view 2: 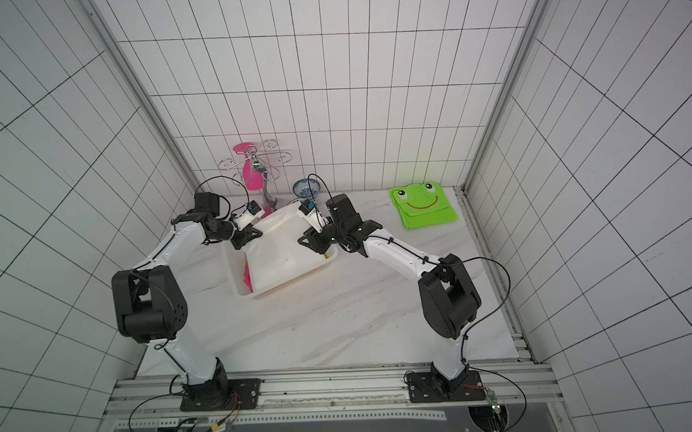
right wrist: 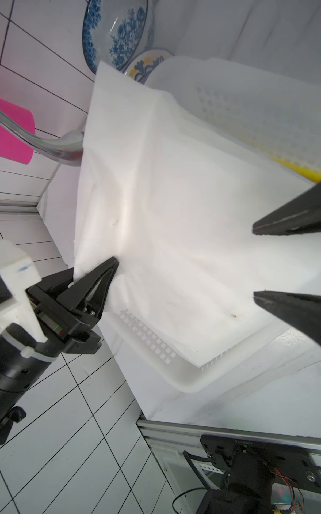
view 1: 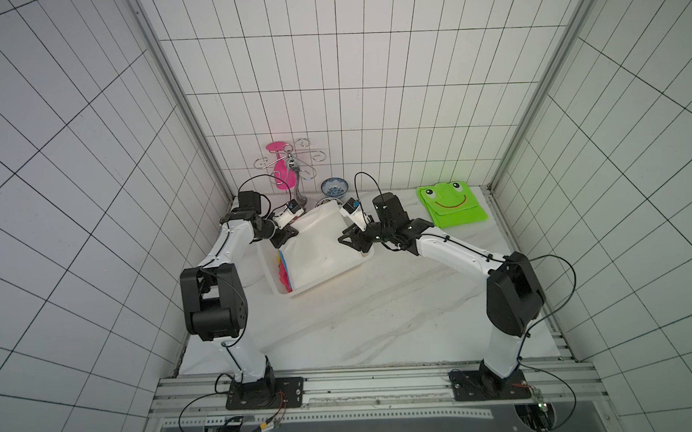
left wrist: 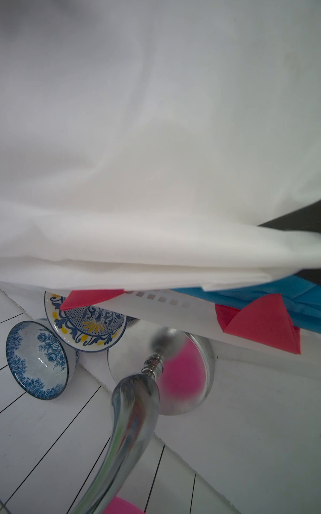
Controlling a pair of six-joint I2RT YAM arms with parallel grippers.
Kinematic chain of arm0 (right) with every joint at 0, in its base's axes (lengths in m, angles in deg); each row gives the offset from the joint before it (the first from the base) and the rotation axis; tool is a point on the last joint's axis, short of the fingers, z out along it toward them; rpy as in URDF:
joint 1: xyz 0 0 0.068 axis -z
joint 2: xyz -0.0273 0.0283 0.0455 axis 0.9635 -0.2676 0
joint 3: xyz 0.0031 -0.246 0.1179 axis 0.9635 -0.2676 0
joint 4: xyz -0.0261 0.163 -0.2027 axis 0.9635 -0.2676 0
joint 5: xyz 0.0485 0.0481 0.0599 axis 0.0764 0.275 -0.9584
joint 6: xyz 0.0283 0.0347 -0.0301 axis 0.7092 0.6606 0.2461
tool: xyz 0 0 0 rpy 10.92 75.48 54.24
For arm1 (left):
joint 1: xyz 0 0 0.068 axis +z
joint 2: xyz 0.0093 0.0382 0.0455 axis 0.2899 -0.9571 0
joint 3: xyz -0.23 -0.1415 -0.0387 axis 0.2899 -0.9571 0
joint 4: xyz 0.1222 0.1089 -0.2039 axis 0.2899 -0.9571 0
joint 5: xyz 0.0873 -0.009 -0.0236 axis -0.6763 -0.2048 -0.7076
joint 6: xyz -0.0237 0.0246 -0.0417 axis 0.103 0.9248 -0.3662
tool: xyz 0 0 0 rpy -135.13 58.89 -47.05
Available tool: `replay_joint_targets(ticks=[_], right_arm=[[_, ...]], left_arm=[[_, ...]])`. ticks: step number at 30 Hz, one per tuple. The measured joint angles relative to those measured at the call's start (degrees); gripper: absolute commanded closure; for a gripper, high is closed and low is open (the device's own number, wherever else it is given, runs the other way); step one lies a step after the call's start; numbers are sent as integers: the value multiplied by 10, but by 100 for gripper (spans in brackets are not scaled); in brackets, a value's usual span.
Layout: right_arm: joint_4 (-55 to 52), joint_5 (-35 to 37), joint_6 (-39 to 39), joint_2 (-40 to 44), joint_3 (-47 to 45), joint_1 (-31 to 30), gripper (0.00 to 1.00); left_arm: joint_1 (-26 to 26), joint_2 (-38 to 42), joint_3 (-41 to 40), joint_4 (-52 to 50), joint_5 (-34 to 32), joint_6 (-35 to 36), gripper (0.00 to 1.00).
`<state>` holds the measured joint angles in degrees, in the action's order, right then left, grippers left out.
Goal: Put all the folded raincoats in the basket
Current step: Place the raincoat in the basket.
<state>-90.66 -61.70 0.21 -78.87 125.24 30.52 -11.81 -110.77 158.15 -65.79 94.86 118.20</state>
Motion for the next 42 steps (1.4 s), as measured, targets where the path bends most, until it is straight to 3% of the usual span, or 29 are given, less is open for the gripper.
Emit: replay_joint_targets(ticks=[5, 10, 17, 25, 30, 37, 42], right_arm=[[8, 0, 14, -39, 15, -11, 63], [35, 30, 51, -73, 23, -14, 65], [100, 50, 107, -129, 68, -20, 64], [175, 53, 133, -245, 140, -34, 68], [213, 48, 148, -294, 143, -37, 76], [240, 40, 153, -278, 119, -38, 72], [183, 20, 139, -217, 103, -39, 72]], left_arm=[[0, -5, 0, 8, -4, -16, 52], [7, 7, -5, 8, -7, -21, 51], [40, 92, -36, 24, -10, -52, 51], [44, 177, -136, 89, 41, -129, 50], [36, 179, -191, 129, 68, -183, 50], [-7, 132, -203, 166, -12, -290, 58], [-21, 104, -203, 155, -72, -319, 66]])
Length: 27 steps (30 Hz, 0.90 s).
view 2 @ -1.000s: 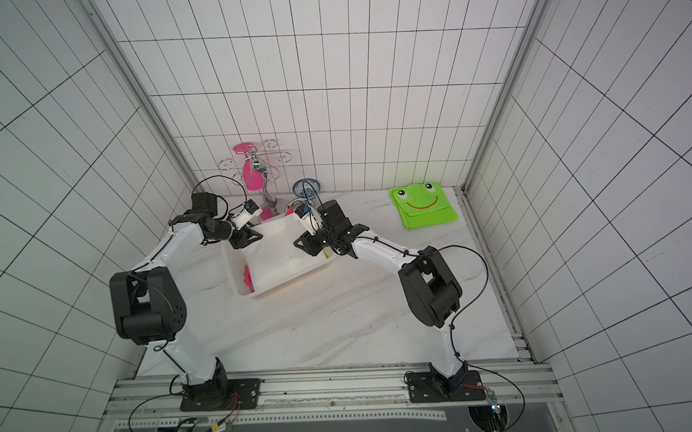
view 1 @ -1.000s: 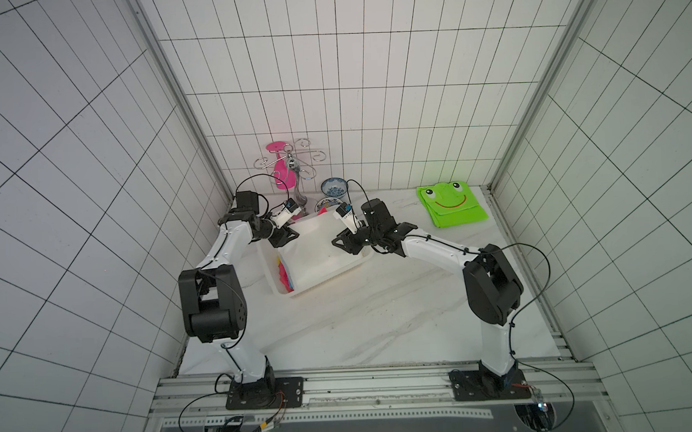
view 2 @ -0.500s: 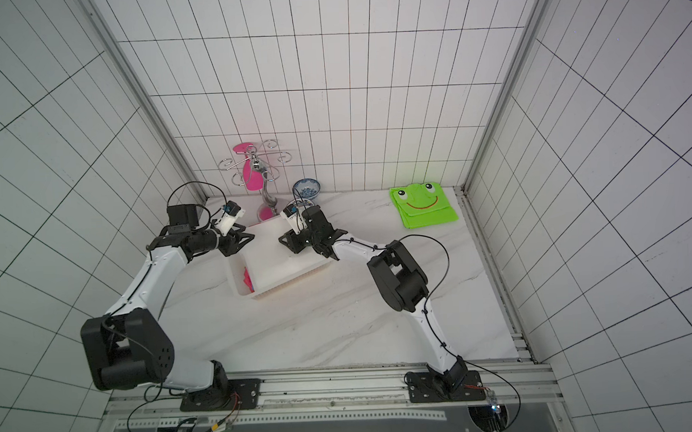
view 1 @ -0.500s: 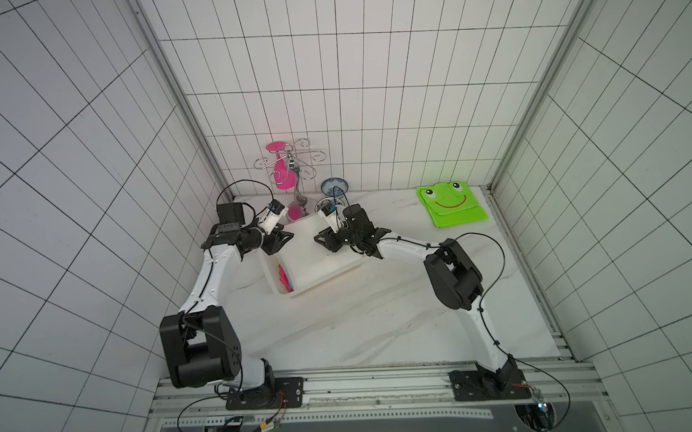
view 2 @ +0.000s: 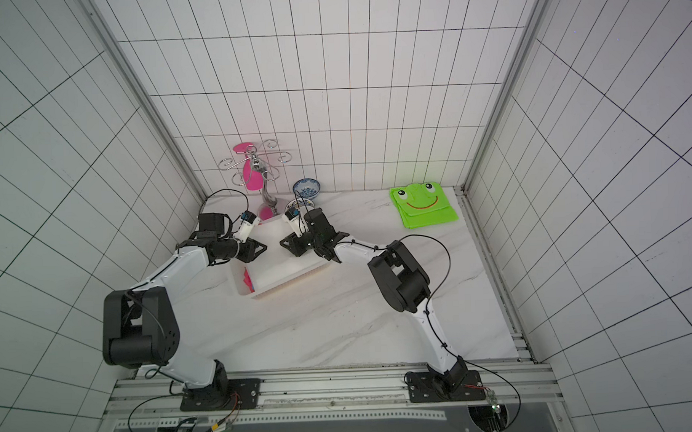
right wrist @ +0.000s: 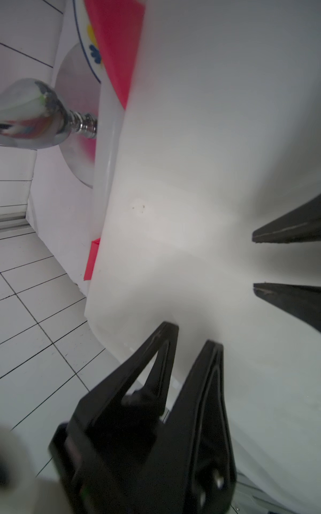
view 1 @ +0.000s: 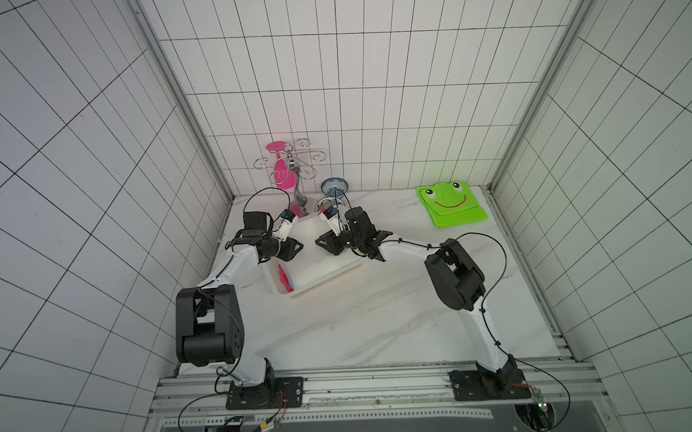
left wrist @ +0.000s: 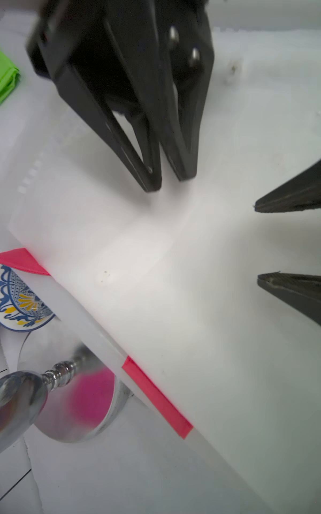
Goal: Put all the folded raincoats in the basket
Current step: Place the raincoat in the basket.
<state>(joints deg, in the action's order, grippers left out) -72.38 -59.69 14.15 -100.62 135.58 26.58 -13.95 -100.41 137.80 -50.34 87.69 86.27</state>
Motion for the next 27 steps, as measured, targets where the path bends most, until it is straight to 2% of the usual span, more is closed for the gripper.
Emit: replay_joint_targets(ticks=[3, 7, 9, 16, 20, 27], right_arm=[[-43, -43, -31, 53, -8, 0, 76], [-110, -93, -90, 91, -9, 0, 88], [-148, -103, -116, 87, -8, 0, 93], [-250, -88, -178, 30, -7, 1, 96], [-275, -71, -180, 30, 3, 3, 94], [-302, -52, -148, 92, -19, 7, 75]], left_arm=[[0, -11, -2, -17, -16, -4, 67], [2, -10, -20, -30, -19, -2, 67], [2, -9, -31, -32, -19, -2, 67], [2, -8, -42, -43, -19, -2, 64], [2, -6, -39, -59, -17, 5, 61], [15, 26, 4, -138, 26, 41, 58]])
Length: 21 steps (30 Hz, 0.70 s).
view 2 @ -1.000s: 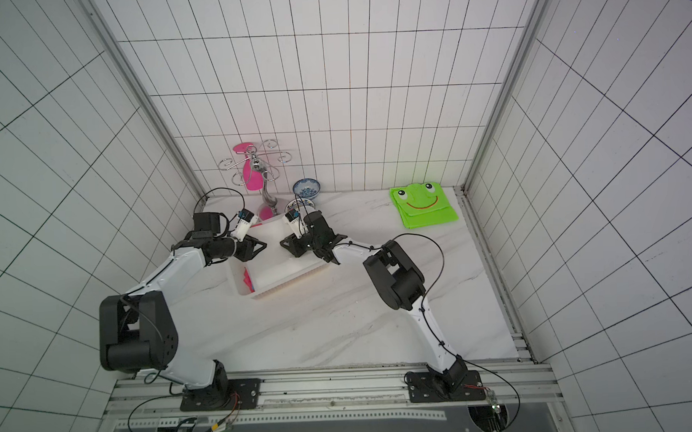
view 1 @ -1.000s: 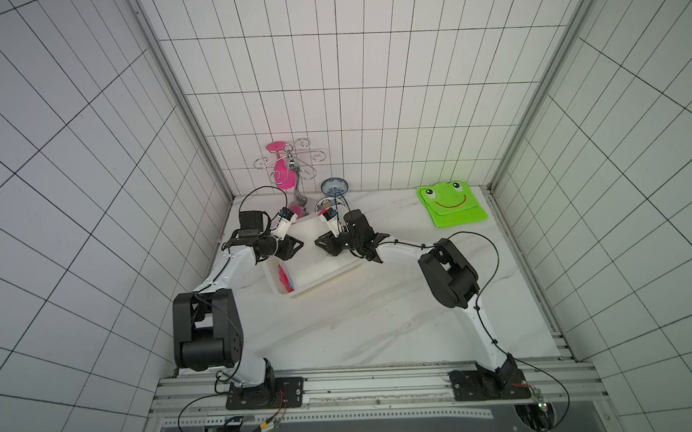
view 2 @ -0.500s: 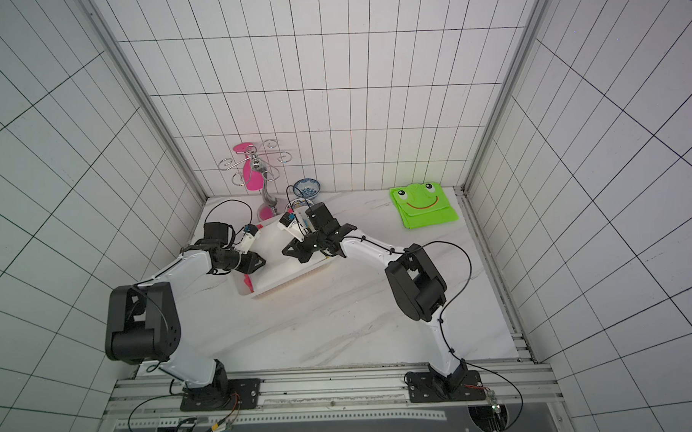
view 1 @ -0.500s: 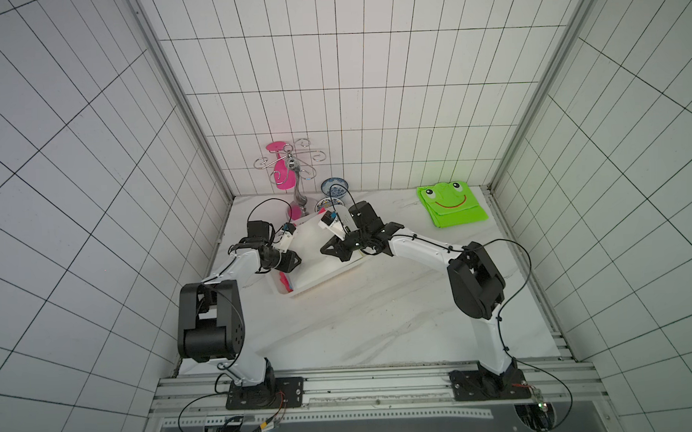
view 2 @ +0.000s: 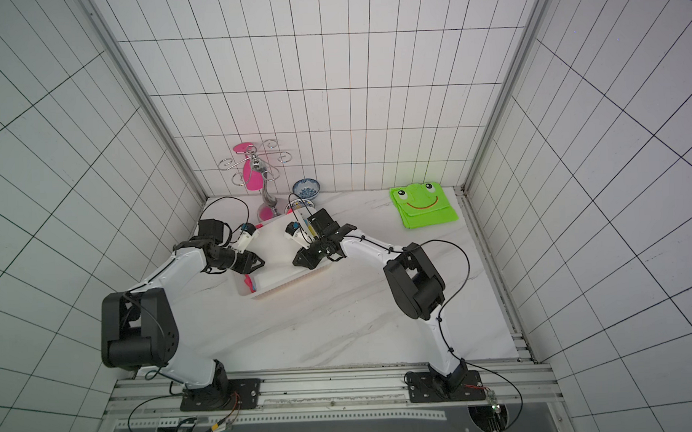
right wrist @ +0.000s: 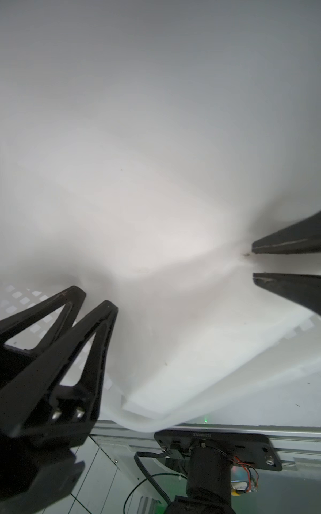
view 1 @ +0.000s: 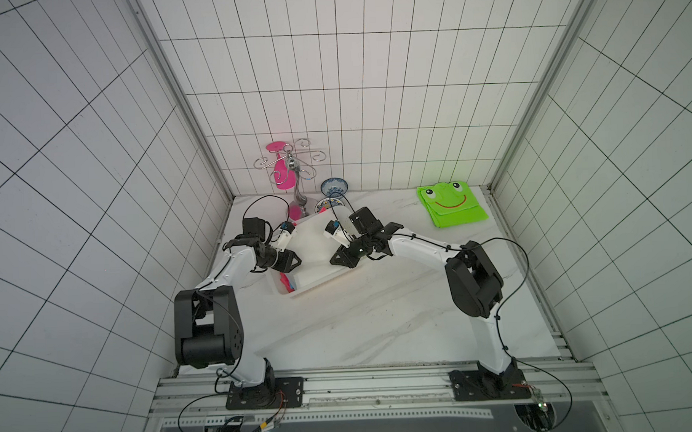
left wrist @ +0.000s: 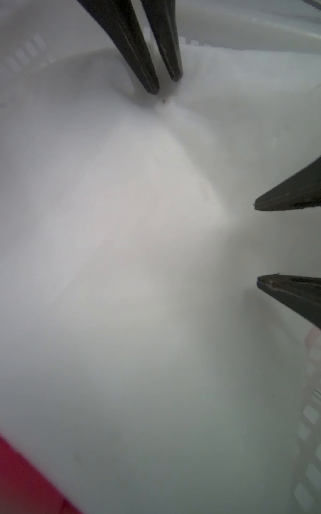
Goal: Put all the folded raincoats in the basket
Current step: Place the raincoat in the basket.
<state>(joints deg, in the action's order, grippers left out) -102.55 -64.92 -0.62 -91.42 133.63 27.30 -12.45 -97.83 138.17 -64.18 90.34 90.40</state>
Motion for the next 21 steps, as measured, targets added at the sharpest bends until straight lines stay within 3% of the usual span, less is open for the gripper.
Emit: replay_joint_targets(ticks=[6, 10, 13, 16, 21], right_arm=[[28, 93, 42, 144, -75, 33, 66], [48, 251, 56, 206, -124, 86, 52], [51, 381, 83, 209, -152, 134, 44], [43, 462, 106, 191, -160, 188, 36], [47, 489, 114, 137, -157, 294, 35]], left_arm=[[14, 63, 31, -67, 63, 41, 56], [23, 83, 40, -96, 91, 49, 56], [25, 87, 33, -94, 100, 39, 56], [25, 88, 23, -90, 104, 29, 56], [25, 88, 20, -82, 103, 12, 56]])
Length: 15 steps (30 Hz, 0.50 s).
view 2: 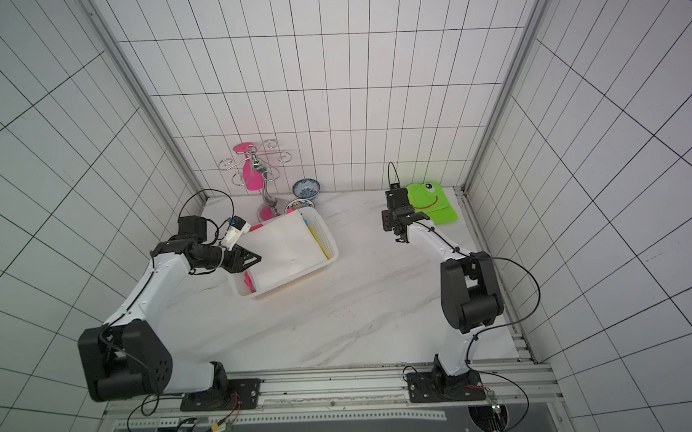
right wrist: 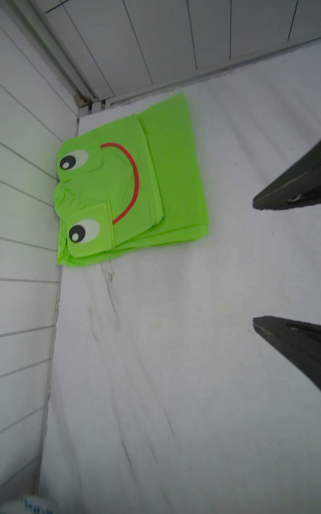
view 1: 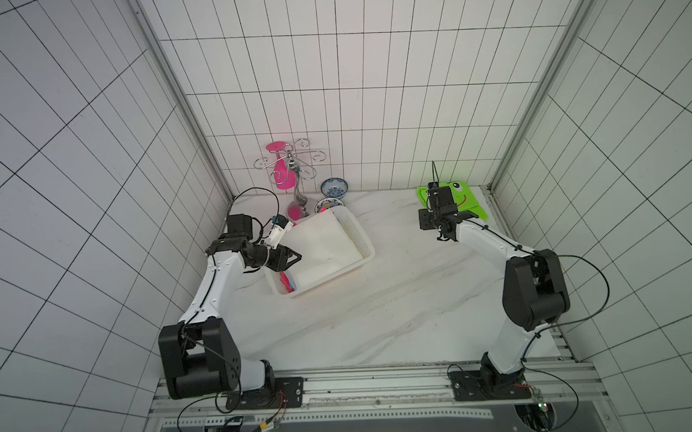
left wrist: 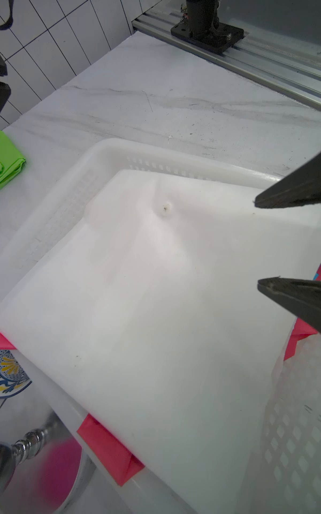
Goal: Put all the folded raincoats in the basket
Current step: Place the raincoat in the basket, then move the raincoat to the center of the board.
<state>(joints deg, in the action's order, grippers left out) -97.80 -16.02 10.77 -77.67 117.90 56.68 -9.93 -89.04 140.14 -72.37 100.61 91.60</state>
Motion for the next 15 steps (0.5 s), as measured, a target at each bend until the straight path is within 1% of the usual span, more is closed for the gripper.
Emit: replay_joint_targets(ticks=[4, 7, 10, 12, 13, 15], right_arm=[[-11, -40, 1, -94, 48, 76, 36], [-54, -58, 9, -177, 138, 111, 36], [-109, -58, 18, -232, 236, 121, 36], [-131, -60, 23, -252, 287, 121, 37], [-140, -62, 25, -260, 309, 121, 41], [-169, -70, 30, -289, 373, 122, 44]], left_arm=[[0, 1, -5, 13, 0, -15, 56], [-1, 1, -8, 14, 0, -17, 56], [-6, 1, -8, 11, 0, -15, 56], [-12, 1, -8, 7, 1, -14, 56], [-16, 1, -8, 5, 1, -12, 56], [-24, 1, -8, 2, 1, -10, 56]])
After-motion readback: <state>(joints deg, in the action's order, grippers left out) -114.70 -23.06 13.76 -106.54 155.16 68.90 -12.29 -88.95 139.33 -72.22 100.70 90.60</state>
